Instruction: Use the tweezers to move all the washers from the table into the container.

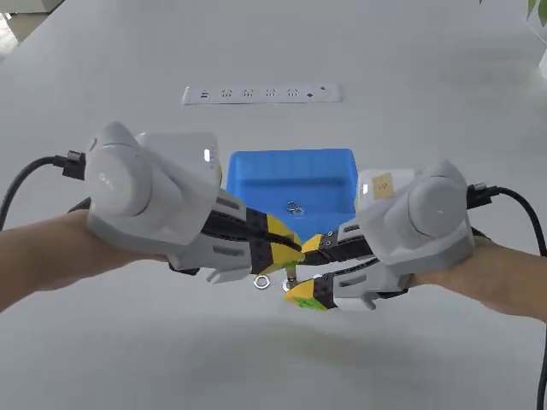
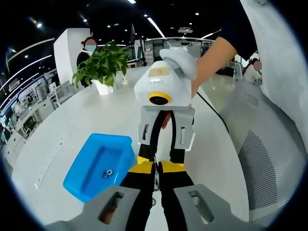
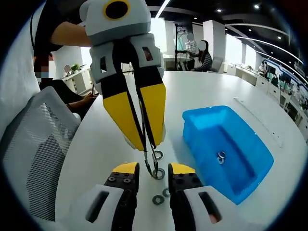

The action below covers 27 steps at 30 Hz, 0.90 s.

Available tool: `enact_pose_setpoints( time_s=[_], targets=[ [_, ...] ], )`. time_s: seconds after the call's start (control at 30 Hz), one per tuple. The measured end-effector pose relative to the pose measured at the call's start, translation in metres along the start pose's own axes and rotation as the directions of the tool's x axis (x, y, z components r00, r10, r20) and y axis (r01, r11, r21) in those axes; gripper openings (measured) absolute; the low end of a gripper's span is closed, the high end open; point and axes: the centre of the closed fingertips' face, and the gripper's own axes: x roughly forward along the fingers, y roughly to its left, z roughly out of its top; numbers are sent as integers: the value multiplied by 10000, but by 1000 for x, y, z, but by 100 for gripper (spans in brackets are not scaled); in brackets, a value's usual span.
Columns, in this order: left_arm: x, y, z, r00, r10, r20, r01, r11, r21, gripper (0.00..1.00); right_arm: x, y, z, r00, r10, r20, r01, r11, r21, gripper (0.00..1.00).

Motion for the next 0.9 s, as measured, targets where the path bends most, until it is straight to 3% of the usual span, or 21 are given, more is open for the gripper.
enact_pose_setpoints(
  time_s=[0.07, 0.27, 0.5, 0.57, 0.67, 0.9],
  targets=[
    [1, -2, 1, 10000, -73, 35, 73, 10000, -48, 6, 0, 2, 5, 9996, 182, 212, -182, 9998, 19, 22],
    [3, -3, 3, 9999, -109, 37, 109, 9999, -25, 6, 4, 8, 2, 9978, 660, -101, -661, 9977, -147, 15],
    [2, 0, 1, 10000, 3, -16, -3, 9999, 154, 6, 6, 6, 4, 9973, 677, -281, -690, 9966, -449, 10],
    [3, 1, 1, 10000, 42, -72, -42, 10000, -38, 7, 6, 5, 4, 9971, 686, -339, -706, 9954, -644, 9],
    [3, 1, 1, 9989, 352, -309, -331, 9973, 661, 8, 6, 5, 4, 9977, 592, -323, -614, 9955, -728, 9],
    [0, 3, -8, 9981, 330, -518, -321, 9993, 193, 10, 6, 4, 4, 9987, 446, -245, -462, 9965, -703, 9]
  ],
)
